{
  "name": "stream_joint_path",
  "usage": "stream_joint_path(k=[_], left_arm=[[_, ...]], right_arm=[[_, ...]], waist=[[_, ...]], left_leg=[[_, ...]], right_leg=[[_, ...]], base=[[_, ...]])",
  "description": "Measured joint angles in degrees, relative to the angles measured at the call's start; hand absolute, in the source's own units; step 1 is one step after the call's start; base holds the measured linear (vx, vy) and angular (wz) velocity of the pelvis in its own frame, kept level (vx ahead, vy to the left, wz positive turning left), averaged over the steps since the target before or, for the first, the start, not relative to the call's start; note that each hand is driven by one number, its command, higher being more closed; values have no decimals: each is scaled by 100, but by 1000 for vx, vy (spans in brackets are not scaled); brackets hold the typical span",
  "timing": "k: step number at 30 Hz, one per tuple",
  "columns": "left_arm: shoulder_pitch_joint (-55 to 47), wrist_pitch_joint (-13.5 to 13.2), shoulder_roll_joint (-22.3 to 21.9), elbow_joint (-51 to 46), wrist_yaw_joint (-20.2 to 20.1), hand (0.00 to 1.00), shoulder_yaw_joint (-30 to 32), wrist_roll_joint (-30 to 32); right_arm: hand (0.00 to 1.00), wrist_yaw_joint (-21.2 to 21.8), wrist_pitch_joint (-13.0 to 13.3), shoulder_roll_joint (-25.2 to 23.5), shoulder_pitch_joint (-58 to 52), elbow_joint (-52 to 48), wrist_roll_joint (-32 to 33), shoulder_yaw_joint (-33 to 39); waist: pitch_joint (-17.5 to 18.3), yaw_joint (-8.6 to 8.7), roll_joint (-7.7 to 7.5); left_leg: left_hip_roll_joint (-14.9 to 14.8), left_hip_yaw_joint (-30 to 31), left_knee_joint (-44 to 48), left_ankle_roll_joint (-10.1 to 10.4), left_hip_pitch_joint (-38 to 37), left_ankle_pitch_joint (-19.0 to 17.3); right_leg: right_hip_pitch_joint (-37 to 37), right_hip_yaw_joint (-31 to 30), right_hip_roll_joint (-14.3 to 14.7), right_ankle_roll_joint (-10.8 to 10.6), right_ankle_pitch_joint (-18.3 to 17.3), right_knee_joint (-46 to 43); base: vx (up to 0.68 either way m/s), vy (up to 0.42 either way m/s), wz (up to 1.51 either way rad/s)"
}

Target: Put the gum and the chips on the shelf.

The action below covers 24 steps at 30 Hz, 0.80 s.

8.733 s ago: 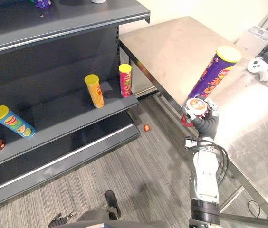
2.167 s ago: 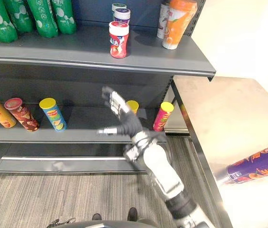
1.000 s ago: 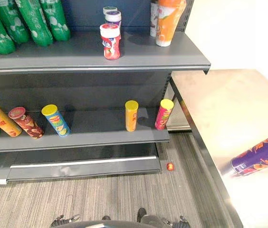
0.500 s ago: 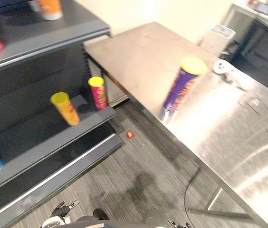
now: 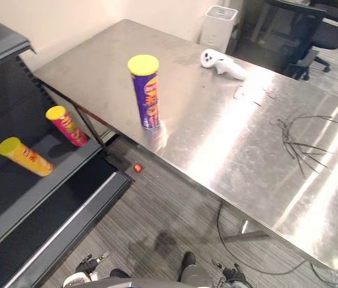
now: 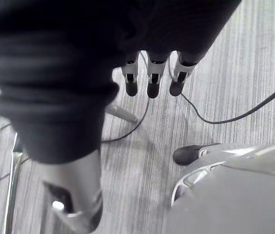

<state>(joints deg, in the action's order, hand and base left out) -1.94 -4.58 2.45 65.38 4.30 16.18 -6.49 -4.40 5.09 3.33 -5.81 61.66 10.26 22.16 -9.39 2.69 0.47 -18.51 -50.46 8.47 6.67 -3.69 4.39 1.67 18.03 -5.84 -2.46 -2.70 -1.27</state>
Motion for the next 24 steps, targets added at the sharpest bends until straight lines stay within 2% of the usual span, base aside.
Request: stream_joint_path(k=[1,2,3,5,6,7,8,10,12,15,19,22,24], left_arm=[[3,-6,-1,-17,-2,0,3,-20],[12,-47,18,-71,-6,0,-21,-23],[13,-50,-39,-94,-17,0,-58,-195],[15,-61,-78,-78,-27,0,-196,-255],[14,-73,-80,-59,-31,0,-243,-266],[7,-116,-103,-41,-59,0,-230,-404],[12,-125,-93,-46,-71,0,-197,-449],[50,-147,-37,-51,-80,0,-170,-454],[45,-140,-14,-41,-73,0,-107,-460],[-1,-140,-23,-40,-60,0,-91,-450],[-4,-141,-56,-24,-44,0,-51,-316],[-8,-123,-76,50,-43,0,1,-179],[-11,-104,-144,66,-43,0,97,-150]], right_arm=[[0,-1,31,7,1,-1,44,-12],[0,-3,64,62,56,25,164,-27],[0,-3,71,191,195,179,172,-29],[0,5,75,337,300,303,205,-29],[0,8,79,345,301,303,205,-19],[0,22,76,341,300,314,204,-2],[0,40,76,292,298,312,201,11],[0,93,69,126,269,308,200,67],[0,116,66,-2,264,345,201,251],[0,133,68,-26,303,339,201,444],[0,129,62,-62,320,344,218,668],[0,103,51,-70,301,346,489,1136],[0,57,32,-113,206,360,840,1757]], waist=[[-6,10,-17],[-90,-8,-95],[-129,-105,-4],[-159,-138,145],[-163,-131,177],[-165,-142,209],[-119,-149,251],[-142,-141,53],[-159,-154,0],[-149,-172,96],[-127,-163,113],[45,-172,145],[168,-180,151]], left_leg=[[-85,423,365,-2,156,-1],[51,1641,737,103,529,-416],[487,2764,606,131,619,-774],[812,3359,320,85,645,-909],[845,3395,215,59,658,-876],[850,3419,-31,2,666,-668],[876,3421,-63,-6,613,-745],[1008,3451,-110,-4,654,-748],[1107,3506,-192,-10,640,-757],[1134,3446,-426,-93,450,-893],[1144,3256,-654,-104,249,-951],[1192,3013,-744,-102,230,-979],[1220,2902,-828,-110,142,-988]], right_leg=[[3,-92,-12,45,22,-19],[49,-298,-77,75,53,-22],[119,-630,-146,90,86,-15],[110,-940,-113,48,156,28],[105,-1015,-90,26,168,18],[102,-1184,-13,-26,189,23],[99,-1288,10,-98,218,58],[117,-1356,-75,-189,280,200],[119,-1373,-152,-249,320,250],[104,-1448,-144,-310,358,258],[130,-1641,-130,-363,396,309],[279,-1857,-133,-397,467,355],[269,-1925,-121,-429,531,405]], base=[[50,-114,-62],[33,25,-94],[22,89,-114],[23,124,-108],[47,120,-91],[42,133,-69],[60,129,-55],[57,110,-11],[14,101,4],[-7,57,-13],[-30,38,-32],[-9,27,-40],[56,19,-21]])
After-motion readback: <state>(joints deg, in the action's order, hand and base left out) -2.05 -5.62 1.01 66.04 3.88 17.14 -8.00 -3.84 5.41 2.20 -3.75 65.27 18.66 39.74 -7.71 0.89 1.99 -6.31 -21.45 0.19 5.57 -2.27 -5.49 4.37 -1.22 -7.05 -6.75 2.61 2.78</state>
